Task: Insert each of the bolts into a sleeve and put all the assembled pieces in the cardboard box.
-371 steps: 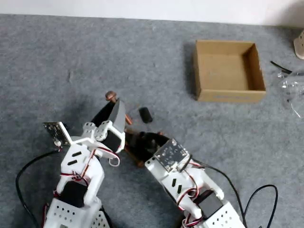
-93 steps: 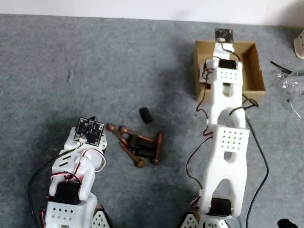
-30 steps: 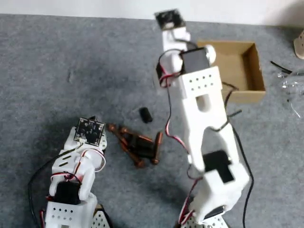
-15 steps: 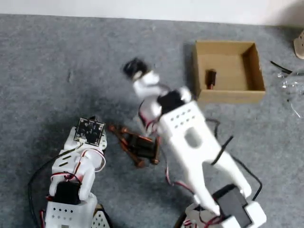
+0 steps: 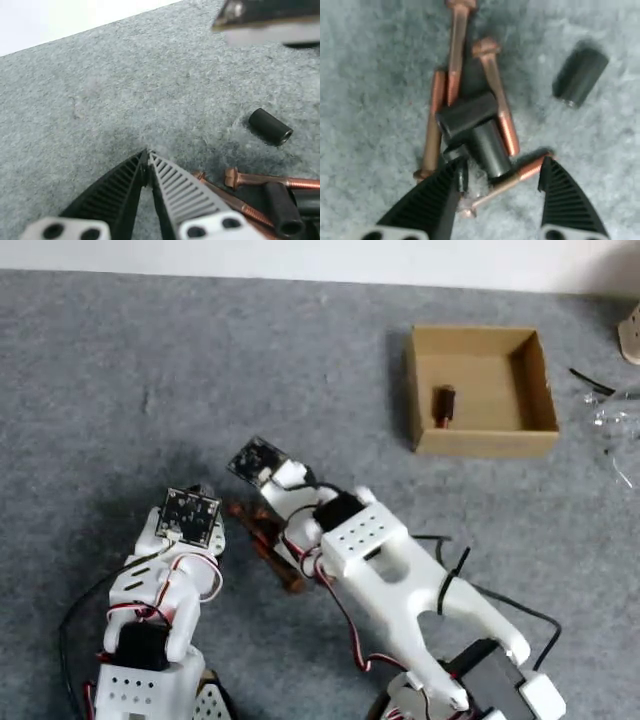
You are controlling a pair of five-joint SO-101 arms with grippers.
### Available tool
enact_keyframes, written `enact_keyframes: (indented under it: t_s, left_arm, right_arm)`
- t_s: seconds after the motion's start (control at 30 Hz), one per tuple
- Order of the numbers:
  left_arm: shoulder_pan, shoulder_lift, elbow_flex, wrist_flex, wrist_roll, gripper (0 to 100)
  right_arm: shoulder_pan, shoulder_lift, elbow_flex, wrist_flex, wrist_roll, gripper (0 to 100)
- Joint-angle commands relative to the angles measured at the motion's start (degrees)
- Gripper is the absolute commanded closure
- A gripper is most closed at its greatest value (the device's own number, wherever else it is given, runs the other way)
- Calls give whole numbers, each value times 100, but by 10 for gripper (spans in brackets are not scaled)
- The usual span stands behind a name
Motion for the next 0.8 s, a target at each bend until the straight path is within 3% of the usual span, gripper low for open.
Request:
enact_keyframes:
  t_s: [0.0, 0.5, 0.77]
  left_arm:
    - [-75, -84, -163, -114, 18, 993]
    - [-224, -84, -163, -114, 35, 993]
    - [-233, -84, -163, -114, 35, 993]
  right_arm:
    - [13, -207, 233, -611, 264, 789]
    - [13, -145, 769, -1200, 440, 789]
    - [22, 980, 857, -1332, 440, 789]
